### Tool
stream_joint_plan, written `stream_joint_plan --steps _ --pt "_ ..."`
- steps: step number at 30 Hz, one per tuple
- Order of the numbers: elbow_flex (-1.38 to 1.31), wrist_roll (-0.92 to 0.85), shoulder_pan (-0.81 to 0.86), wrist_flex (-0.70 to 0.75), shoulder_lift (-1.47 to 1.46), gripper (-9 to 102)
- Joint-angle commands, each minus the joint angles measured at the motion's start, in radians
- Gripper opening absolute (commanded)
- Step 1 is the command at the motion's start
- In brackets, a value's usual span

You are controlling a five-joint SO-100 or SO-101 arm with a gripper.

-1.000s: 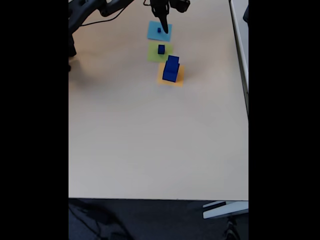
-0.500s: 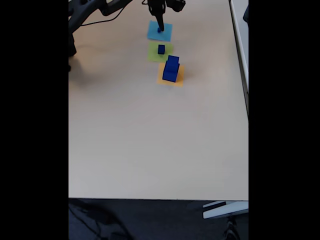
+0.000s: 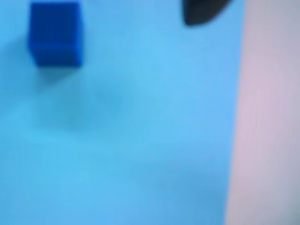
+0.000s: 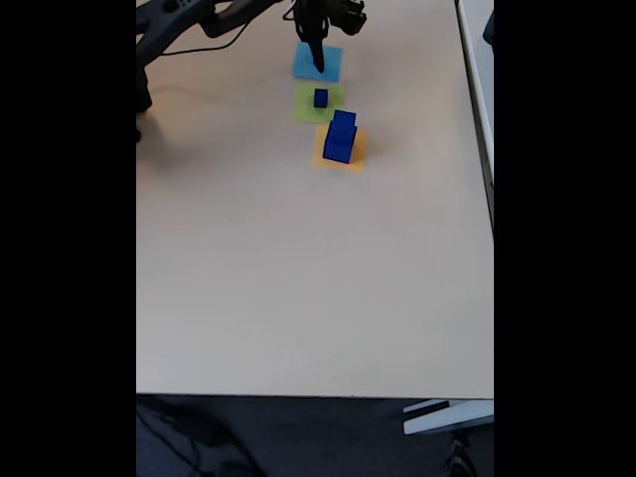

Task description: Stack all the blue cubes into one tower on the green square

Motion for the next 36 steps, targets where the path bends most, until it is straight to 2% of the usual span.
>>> stream_joint_plan --steps 1,18,36 --pt "-0.057 -0.014 0.008 -0.018 0.017 34" --pt "-0.063 -0.048 0.017 -0.002 -0.023 30" --pt "-0.063 -0.049 0.018 0.002 -0.025 16"
